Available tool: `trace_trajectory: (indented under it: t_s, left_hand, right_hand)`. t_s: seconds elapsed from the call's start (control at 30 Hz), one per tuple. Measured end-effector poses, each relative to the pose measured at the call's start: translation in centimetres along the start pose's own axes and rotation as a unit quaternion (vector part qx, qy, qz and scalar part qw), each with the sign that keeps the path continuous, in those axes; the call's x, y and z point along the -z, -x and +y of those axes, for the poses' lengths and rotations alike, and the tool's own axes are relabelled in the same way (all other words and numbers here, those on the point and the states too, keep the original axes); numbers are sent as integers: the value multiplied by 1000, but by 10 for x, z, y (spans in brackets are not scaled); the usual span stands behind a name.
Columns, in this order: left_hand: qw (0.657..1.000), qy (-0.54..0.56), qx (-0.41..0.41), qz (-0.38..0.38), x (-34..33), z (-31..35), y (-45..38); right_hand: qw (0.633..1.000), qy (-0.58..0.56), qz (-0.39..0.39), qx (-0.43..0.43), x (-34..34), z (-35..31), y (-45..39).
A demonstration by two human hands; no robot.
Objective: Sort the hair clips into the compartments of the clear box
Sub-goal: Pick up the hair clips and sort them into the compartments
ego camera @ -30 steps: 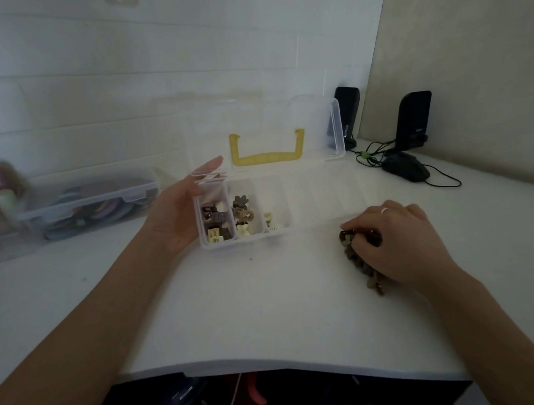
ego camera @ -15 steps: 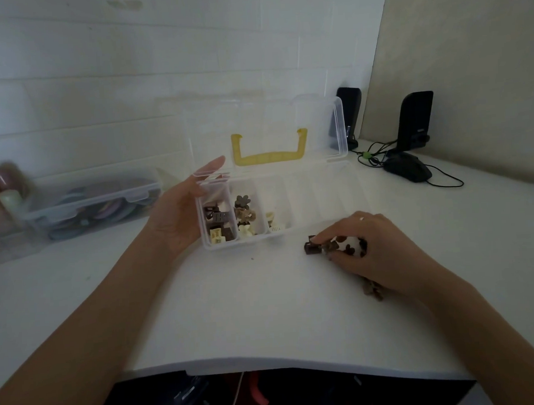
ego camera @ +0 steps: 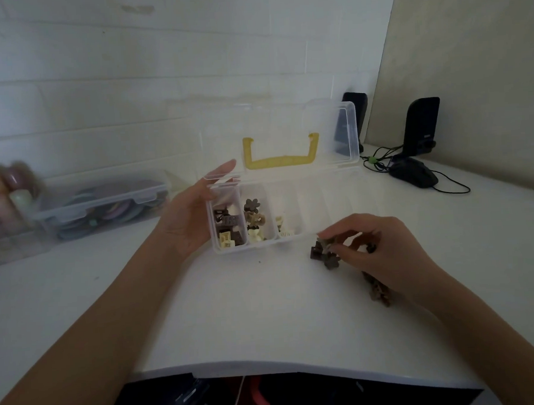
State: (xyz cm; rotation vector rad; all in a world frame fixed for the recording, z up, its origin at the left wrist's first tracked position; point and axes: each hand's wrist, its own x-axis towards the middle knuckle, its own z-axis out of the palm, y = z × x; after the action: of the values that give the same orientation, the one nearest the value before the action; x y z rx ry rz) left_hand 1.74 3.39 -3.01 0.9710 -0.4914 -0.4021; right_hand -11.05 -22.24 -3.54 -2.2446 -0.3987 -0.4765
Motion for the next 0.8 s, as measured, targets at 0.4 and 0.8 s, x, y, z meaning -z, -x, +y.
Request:
trace_trajectory:
  t_s: [0.4, 0.8]
  left_hand:
    - [1000, -15, 10, -2, 0, -1, -2]
    - [1000, -7, 0, -28, -4, -2, 1]
  right_hand:
    - [995, -26, 12, 95, -7, -32, -36]
    - [934, 321, 27, 156, -58, -51, -88]
